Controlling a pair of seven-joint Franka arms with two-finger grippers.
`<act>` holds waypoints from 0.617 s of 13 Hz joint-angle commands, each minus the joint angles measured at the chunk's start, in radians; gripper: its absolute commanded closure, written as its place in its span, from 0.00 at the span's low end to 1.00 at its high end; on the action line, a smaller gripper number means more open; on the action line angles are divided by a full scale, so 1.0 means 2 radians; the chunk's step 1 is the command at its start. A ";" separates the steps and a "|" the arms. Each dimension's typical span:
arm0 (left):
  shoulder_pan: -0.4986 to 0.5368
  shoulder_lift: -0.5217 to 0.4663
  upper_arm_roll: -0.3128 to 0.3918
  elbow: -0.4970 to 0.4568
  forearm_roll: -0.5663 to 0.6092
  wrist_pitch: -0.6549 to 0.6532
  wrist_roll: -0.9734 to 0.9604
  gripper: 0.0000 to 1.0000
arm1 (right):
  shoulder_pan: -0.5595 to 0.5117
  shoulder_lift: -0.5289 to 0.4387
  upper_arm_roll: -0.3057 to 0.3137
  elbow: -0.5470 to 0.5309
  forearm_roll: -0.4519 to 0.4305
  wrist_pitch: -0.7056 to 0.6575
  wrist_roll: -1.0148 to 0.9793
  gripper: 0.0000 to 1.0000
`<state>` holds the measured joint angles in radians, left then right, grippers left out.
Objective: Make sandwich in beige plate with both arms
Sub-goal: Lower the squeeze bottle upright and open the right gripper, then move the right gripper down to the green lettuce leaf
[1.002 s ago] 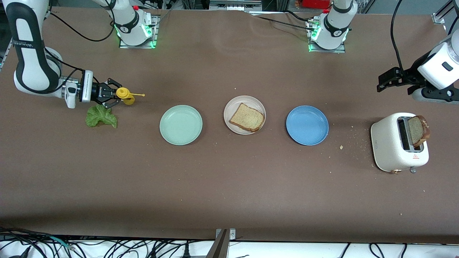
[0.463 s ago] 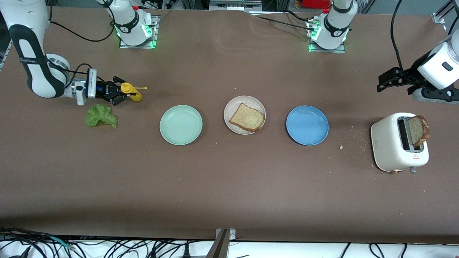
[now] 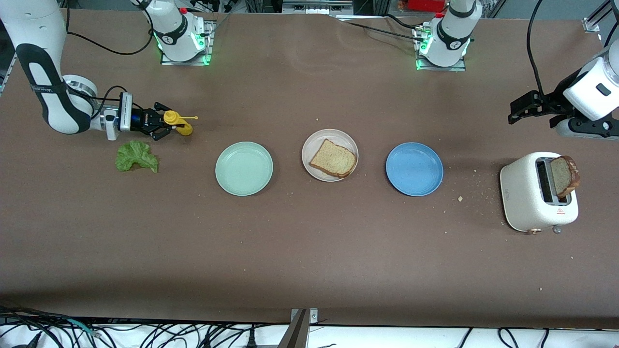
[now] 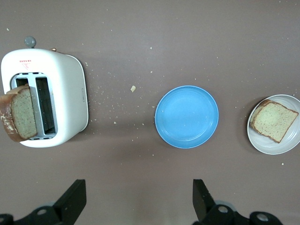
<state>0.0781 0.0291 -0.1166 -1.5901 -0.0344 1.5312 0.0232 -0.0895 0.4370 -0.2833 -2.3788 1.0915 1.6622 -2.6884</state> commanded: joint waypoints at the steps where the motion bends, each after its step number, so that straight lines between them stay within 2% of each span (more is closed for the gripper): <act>1: 0.003 -0.006 0.000 -0.001 -0.011 -0.005 0.003 0.00 | -0.014 0.008 0.010 -0.002 0.010 -0.005 -0.012 1.00; 2: 0.003 -0.006 0.000 -0.001 -0.011 -0.005 0.003 0.00 | -0.014 0.010 0.010 -0.001 0.010 -0.005 -0.012 1.00; 3: 0.003 -0.006 0.000 -0.001 -0.011 -0.005 0.003 0.00 | -0.015 0.010 0.010 -0.001 0.010 -0.005 -0.012 0.86; 4: 0.003 -0.006 0.000 -0.001 -0.011 -0.005 0.003 0.00 | -0.017 0.011 0.010 -0.001 0.010 -0.007 -0.011 0.57; 6: 0.003 -0.006 0.000 0.000 -0.011 -0.005 0.003 0.00 | -0.017 0.011 0.010 -0.001 0.010 -0.008 -0.005 0.19; 7: 0.003 -0.006 0.000 0.000 -0.011 -0.004 0.003 0.00 | -0.017 0.011 0.011 -0.001 0.010 -0.010 0.004 0.07; 8: 0.002 -0.006 0.000 0.000 -0.011 -0.004 0.003 0.00 | -0.017 0.011 0.011 0.000 0.010 -0.013 0.017 0.02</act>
<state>0.0781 0.0291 -0.1167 -1.5901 -0.0344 1.5312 0.0232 -0.0937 0.4596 -0.2829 -2.3787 1.0945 1.6574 -2.6821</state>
